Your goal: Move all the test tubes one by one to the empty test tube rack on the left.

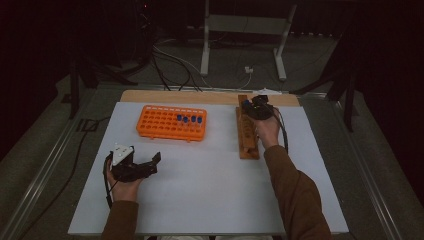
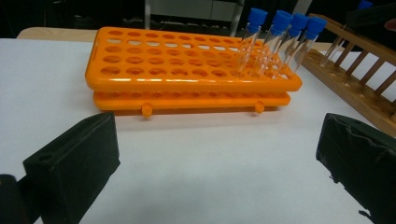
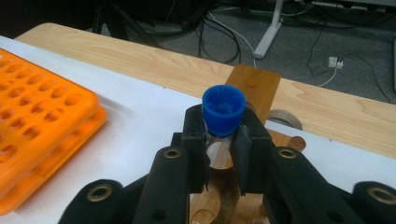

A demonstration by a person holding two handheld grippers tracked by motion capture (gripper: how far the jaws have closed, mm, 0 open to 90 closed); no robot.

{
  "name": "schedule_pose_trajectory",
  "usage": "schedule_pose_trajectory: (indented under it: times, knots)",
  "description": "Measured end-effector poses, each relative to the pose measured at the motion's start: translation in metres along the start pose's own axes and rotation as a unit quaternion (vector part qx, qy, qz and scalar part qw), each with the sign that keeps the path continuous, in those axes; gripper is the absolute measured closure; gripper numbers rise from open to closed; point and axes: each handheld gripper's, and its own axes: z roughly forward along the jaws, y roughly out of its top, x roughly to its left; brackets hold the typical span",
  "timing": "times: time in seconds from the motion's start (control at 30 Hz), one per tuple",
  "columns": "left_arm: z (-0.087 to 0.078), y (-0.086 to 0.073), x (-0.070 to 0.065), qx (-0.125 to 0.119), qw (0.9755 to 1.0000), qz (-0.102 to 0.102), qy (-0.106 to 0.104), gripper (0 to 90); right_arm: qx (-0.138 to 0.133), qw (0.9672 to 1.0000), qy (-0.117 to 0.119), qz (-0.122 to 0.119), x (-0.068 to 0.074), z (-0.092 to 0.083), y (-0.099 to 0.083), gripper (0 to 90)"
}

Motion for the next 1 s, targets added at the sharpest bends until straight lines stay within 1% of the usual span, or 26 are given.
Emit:
schedule_pose_trajectory:
  times: [0.1,0.23,0.3,0.43,0.6,0.83,0.87,0.93,1.0]
  knots:
    - [0.0,0.0,0.0,0.0,1.0,0.0,0.0,0.4,-0.007,0.9999,-0.008,-0.004,0.002,-0.004,0.001,77.2]
    - [0.001,-0.001,-0.001,0.003,1.0,0.001,0.0,0.4,-0.019,0.9998,-0.011,0.0,0.002,-0.012,0.003,77.3]
    - [0.003,-0.001,0.0,0.006,1.0,0.001,-0.001,0.4,-0.031,0.9994,-0.01,0.008,0.002,-0.017,0.004,77.3]
    - [0.004,-0.002,0.001,0.009,0.9999,-0.009,-0.005,0.4,-0.049,0.9987,-0.009,0.01,0.002,-0.027,0.005,77.3]
    - [0.004,-0.003,0.002,0.009,0.9999,-0.012,-0.007,0.4,-0.06,0.9981,0.003,0.011,-0.002,-0.039,0.009,77.2]
    - [0.006,-0.003,0.0,0.012,0.9998,-0.011,-0.009,0.4,-0.08,0.9967,0.006,-0.004,-0.001,-0.057,0.013,77.2]
    - [0.007,-0.003,0.0,0.013,0.9998,-0.01,-0.01,0.4,-0.084,0.9964,0.009,-0.003,-0.001,-0.059,0.013,77.2]
    - [0.007,-0.004,-0.001,0.016,0.9998,-0.009,-0.01,0.4,-0.091,0.9957,0.022,0.001,0.0,-0.065,0.012,77.2]
    - [0.008,-0.004,-0.001,0.016,0.9997,-0.013,-0.014,0.4,-0.093,0.9953,0.029,-0.004,0.002,-0.069,0.011,77.2]
